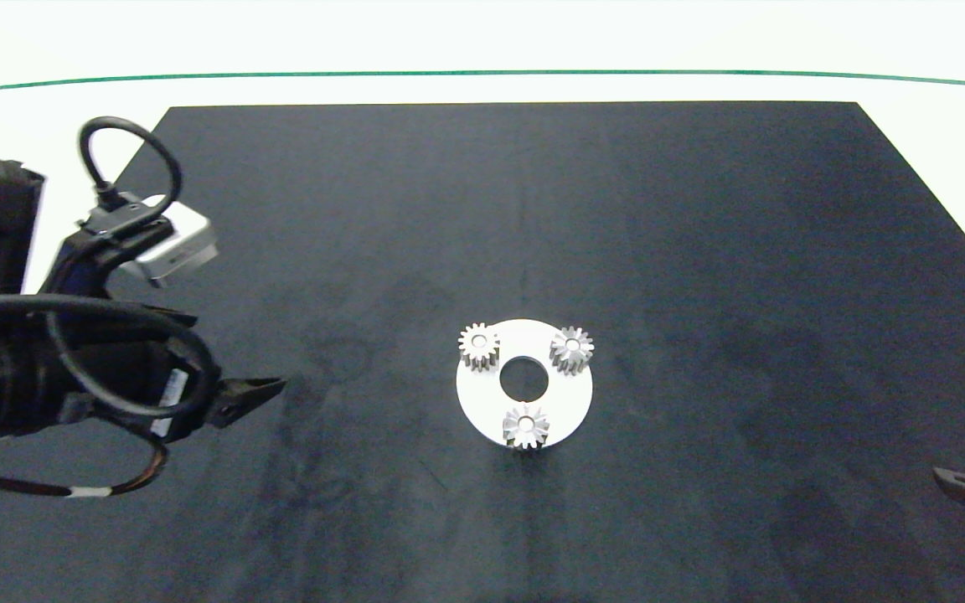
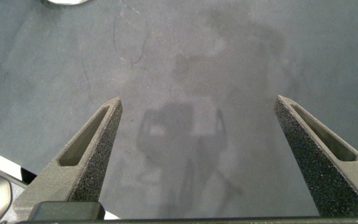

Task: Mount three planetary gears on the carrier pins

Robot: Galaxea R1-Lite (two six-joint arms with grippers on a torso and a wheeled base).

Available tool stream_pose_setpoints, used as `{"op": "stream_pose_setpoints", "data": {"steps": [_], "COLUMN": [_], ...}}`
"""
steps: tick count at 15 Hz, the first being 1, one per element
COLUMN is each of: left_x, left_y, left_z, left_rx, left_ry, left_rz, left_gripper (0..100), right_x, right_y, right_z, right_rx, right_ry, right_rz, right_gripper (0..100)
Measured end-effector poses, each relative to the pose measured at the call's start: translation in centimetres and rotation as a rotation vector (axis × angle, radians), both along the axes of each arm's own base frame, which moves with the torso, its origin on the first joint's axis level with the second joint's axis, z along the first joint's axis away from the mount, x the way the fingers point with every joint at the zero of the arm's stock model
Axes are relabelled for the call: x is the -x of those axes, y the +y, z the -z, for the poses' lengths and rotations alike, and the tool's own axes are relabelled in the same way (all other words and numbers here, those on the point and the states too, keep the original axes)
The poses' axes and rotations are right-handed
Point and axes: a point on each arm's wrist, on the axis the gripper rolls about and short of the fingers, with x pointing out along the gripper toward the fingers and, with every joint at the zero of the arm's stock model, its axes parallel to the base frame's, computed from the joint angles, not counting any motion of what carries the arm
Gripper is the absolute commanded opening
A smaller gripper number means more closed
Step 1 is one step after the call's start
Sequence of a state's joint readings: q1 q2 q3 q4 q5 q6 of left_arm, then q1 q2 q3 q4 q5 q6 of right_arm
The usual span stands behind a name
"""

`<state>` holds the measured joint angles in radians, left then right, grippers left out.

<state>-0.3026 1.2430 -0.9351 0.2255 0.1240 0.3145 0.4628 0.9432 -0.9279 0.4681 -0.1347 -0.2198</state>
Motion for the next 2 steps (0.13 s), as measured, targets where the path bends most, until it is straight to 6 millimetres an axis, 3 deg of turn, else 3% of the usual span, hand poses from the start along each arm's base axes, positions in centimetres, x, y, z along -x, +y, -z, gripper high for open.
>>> {"op": "stream_pose_setpoints", "data": {"steps": [2], "left_x": [3.0], "left_y": [2.5], "left_z": [0.7], "left_rx": [0.023], "left_ry": [-0.023], "left_rz": [-0.086], "left_gripper": [100], "right_x": [0.2], "right_y": [-0.1], "right_z": [0.1], "right_rx": [0.001], "right_ry": [-0.003], "right_rz": [0.010], "right_gripper": [100]}}
